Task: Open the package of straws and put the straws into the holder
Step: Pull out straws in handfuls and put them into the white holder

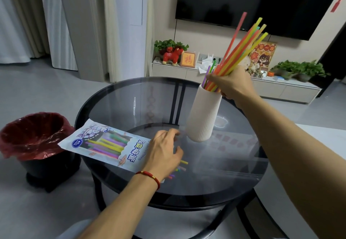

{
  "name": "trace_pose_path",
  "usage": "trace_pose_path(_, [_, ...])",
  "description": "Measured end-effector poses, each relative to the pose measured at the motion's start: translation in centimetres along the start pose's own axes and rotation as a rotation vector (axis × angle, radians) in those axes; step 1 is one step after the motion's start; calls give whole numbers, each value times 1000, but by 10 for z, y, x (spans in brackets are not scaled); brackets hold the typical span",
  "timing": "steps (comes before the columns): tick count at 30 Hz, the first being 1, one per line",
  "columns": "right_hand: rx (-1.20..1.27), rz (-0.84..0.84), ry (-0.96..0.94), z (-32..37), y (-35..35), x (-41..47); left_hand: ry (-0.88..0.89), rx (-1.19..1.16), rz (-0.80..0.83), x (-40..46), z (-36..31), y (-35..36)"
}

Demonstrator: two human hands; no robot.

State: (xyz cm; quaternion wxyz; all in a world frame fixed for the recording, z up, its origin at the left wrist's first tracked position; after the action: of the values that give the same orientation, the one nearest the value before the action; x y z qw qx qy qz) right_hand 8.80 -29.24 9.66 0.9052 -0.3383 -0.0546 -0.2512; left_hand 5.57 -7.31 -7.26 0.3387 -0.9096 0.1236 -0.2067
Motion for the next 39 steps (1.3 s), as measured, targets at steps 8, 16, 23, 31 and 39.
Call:
trace_pose_path(8, [-7,-174,-120,19,-25,-6,-3,30,12,-2,4,-6])
trace_pose_path(16, [-461,-15,-403,32,11,-16,48,124,73,0,7,-6])
trace_pose_path(23, [-369,-163,-544,46,-7,-38,114,546,523,-16,29,10])
trace_pose_path(31, [-233,102,-473,-38,67,-134,125,657,696,-24,38,9])
trace_pose_path(39, [-228,382,-132,-122,143,-159,133,695,678,-10,35,18])
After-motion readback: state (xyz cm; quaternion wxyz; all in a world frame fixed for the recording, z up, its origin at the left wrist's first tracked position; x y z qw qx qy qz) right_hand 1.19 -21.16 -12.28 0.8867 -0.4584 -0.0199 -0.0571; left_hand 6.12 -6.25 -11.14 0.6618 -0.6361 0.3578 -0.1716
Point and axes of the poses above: each hand's wrist, its own x-axis towards the middle knuckle, its own y-axis out of the palm, z = x × y, the point moved 9 cm from there along x, towards the middle knuckle, and after that the axes turned 5 degrees about z, right-handed, at the moved point
